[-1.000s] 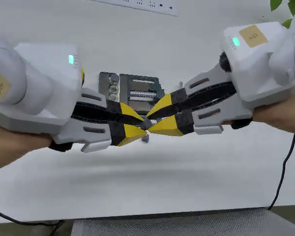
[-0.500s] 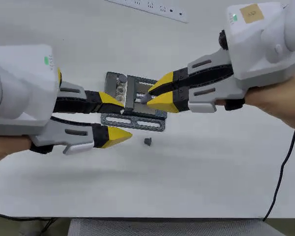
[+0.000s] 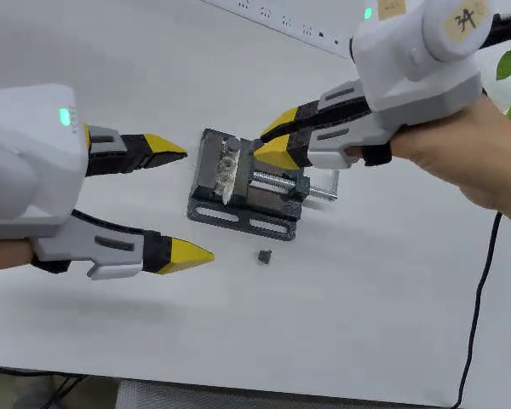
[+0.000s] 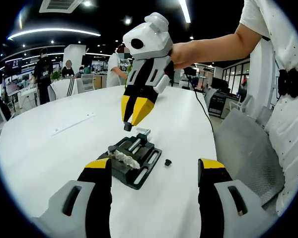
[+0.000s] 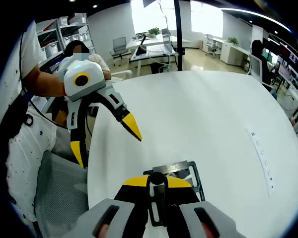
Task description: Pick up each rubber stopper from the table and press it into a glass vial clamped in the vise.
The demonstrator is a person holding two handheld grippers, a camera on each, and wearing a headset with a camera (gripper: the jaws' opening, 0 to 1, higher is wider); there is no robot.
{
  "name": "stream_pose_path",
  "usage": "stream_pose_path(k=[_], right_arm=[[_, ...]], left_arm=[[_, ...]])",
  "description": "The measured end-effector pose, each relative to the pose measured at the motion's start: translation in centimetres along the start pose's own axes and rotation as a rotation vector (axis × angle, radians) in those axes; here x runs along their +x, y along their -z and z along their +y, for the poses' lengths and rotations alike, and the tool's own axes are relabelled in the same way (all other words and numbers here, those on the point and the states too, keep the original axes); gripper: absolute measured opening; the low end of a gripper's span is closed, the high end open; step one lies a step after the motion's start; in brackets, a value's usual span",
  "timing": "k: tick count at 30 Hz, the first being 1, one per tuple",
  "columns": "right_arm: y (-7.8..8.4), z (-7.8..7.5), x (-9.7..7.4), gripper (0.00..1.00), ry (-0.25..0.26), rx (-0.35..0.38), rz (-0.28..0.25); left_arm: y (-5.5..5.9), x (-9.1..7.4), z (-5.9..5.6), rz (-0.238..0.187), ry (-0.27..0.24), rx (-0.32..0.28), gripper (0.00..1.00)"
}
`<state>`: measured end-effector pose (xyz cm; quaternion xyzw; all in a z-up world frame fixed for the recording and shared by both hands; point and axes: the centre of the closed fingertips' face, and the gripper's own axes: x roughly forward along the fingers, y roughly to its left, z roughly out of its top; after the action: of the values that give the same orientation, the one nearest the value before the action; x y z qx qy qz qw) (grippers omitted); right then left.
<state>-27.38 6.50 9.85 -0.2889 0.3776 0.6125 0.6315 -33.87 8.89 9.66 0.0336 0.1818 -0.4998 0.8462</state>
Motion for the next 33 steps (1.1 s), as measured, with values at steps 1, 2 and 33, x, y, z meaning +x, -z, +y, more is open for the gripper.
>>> stream_pose_path(k=[1,2,33], right_arm=[[0.0,-0.3,0.4,0.05,0.000,0.003,0.011],[0.1,-0.4,0.6,0.05,0.001,0.010,0.018],[3.3,-2.9,6.0,0.05,0.001,-0.033,0.241]], left_arm=[[0.2,-0.1,0.1,-0.003,-0.005,0.003,0.71],[0.3,-0.1,0.1,-0.004,-0.005,0.003,0.74],[2.0,-0.2,0.9,-0.067,0.000,-0.056,0.98]])
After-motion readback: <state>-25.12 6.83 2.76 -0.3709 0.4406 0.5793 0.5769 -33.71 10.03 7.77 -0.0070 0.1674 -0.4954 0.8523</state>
